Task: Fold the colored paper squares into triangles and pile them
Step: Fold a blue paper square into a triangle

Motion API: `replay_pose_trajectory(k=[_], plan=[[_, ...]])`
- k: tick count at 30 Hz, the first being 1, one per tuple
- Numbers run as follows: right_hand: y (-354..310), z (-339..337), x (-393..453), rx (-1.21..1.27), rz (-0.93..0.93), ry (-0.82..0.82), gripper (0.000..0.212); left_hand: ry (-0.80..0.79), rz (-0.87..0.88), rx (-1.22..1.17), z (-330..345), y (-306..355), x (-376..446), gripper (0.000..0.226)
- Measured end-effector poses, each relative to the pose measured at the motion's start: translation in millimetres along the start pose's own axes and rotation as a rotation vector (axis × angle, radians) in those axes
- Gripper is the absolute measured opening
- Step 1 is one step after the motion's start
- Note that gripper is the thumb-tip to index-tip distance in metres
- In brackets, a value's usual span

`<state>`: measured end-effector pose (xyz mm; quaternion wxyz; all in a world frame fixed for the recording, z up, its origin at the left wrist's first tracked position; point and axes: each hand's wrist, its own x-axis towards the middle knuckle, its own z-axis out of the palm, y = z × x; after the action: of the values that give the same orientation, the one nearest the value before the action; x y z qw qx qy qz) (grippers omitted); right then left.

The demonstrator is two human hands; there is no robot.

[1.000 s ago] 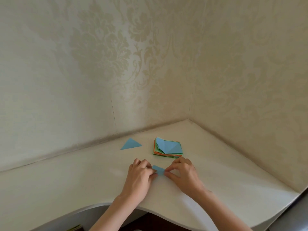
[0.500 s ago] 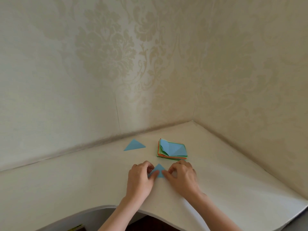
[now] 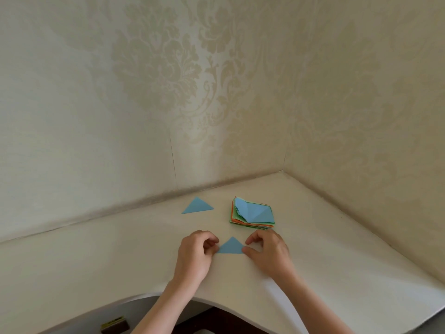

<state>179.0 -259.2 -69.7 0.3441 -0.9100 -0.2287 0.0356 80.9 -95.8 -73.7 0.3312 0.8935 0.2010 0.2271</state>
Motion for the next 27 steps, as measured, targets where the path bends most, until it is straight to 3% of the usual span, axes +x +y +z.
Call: replay_pose_trajectory(k=[5,7,12,16,21,27], plan=[[-3,6,-2,0.024,-0.006,0.056,0.028,0.016,0.058,0.202,1,13,-4,0.015],[-3,7,-3,0.024,-0.003,0.071,0.024,0.001,0.05,0.255,4,24,-5,0.025],[-2,5,-7,-0.017,-0.007,0.064,0.016,-0.093,-0.056,0.227,13,34,-1,0.039],[-3,5,-7,-0.047,-0.012,0.066,0.013,-0.124,-0.123,0.114,13,34,1,0.031],[-6,-3,-3,-0.076,-0.05,0.04,0.017,-0.099,-0.053,0.029,10,32,0,0.008],[-15,-7,14,0.116,-0.226,0.354,0.012,0.063,-0.103,-0.035,-13,6,24,0.01]])
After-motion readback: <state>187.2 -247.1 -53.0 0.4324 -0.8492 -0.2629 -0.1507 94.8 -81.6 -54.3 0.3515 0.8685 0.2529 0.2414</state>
